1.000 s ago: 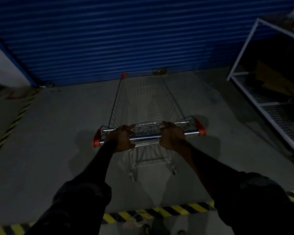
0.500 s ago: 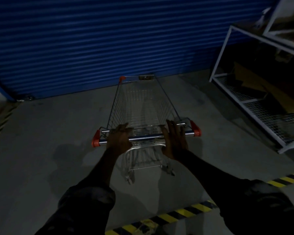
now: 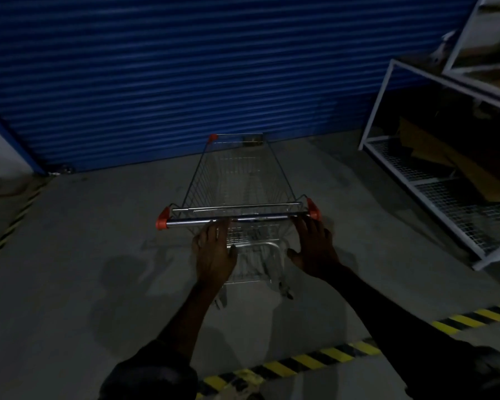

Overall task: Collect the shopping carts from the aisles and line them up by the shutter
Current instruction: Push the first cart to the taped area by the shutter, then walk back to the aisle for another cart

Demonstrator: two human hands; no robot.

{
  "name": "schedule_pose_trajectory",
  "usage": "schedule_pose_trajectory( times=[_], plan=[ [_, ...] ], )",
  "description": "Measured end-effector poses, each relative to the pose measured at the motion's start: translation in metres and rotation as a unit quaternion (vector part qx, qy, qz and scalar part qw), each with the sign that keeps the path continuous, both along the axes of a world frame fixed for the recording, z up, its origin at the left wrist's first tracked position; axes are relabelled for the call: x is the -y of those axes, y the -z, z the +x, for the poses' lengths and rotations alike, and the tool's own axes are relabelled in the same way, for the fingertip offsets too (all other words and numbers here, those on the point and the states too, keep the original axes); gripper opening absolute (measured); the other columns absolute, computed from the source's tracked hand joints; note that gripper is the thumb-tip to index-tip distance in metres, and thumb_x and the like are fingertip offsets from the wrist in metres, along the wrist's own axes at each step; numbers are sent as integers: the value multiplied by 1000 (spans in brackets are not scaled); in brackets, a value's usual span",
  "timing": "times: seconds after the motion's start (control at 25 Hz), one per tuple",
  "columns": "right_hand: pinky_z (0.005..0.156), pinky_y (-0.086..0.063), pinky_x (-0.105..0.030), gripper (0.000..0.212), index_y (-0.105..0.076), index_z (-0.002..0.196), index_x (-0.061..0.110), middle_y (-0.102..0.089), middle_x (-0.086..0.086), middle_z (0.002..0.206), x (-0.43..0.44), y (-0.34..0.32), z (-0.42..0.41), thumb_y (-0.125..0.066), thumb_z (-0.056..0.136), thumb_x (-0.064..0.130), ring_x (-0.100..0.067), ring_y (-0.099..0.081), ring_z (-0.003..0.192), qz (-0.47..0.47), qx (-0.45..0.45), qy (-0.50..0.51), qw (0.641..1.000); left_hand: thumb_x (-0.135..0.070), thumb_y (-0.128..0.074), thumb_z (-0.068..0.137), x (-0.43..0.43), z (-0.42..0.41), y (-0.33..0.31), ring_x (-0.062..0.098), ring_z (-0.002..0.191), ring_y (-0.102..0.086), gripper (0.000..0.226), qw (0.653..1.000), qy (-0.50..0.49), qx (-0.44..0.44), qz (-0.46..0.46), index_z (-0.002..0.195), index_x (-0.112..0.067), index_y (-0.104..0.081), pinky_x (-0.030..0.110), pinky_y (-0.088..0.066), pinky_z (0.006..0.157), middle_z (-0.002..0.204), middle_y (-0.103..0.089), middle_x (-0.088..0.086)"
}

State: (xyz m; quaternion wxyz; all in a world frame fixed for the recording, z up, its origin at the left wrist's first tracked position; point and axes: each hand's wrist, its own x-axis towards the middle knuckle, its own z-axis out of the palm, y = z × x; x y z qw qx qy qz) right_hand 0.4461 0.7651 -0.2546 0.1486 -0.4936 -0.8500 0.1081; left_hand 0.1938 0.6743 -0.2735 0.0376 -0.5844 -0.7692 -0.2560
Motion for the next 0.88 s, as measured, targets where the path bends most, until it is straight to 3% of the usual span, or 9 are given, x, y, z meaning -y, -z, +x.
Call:
schedule_pose_trajectory(
  times=[0.16, 0.24, 0.4, 0.6, 0.88],
  plan=[
    [103, -44, -50, 78, -41, 152, 20, -48, -11, 148, 22, -6, 49, -74, 84, 37, -38, -45, 132, -47, -46, -2, 998, -28, -67, 79, 11, 57, -19, 29, 124, -47, 68, 998, 32, 32, 32, 145, -22, -51, 47, -34, 104, 134, -57, 5],
    [104, -44, -42, 72, -43, 150, 21, -53, -8, 144, 37, -6, 76, -74, 87, 35, -33, -49, 130, -69, -70, 24, 995, -27, -67, 79, 18, 82, -21, 26, 123, -47, 67, 996, 65, 51, 24, 144, -23, -52, 45, -37, 102, 135, -58, 3],
    [93, -48, -32, 63, -44, 147, 30, -59, 3, 132, 73, -13, 114, -72, 91, 41, -18, -58, 115, -108, -97, 79, 986, -24, -71, 82, 30, 117, -21, 25, 127, -50, 58, 987, 124, 104, -20, 138, -27, -57, 42, -40, 102, 138, -57, -2],
    [89, -52, -31, 58, -44, 146, 30, -61, 7, 131, 125, -21, 122, -66, 95, 48, -14, -61, 111, -117, -113, 146, 976, -17, -77, 80, 35, 121, -19, 26, 119, -60, 47, 960, 232, 155, -25, 126, -23, -66, 36, -48, 96, 128, -65, 0],
    [89, -55, -39, 59, -43, 146, 33, -58, 8, 135, 223, -32, 117, -62, 95, 55, -15, -62, 108, -120, -132, 266, 947, -28, -69, 96, 59, 138, -29, 26, 139, -45, 59, 913, 367, 137, -117, 151, -25, -47, 47, -42, 110, 154, -48, 1]
  ],
)
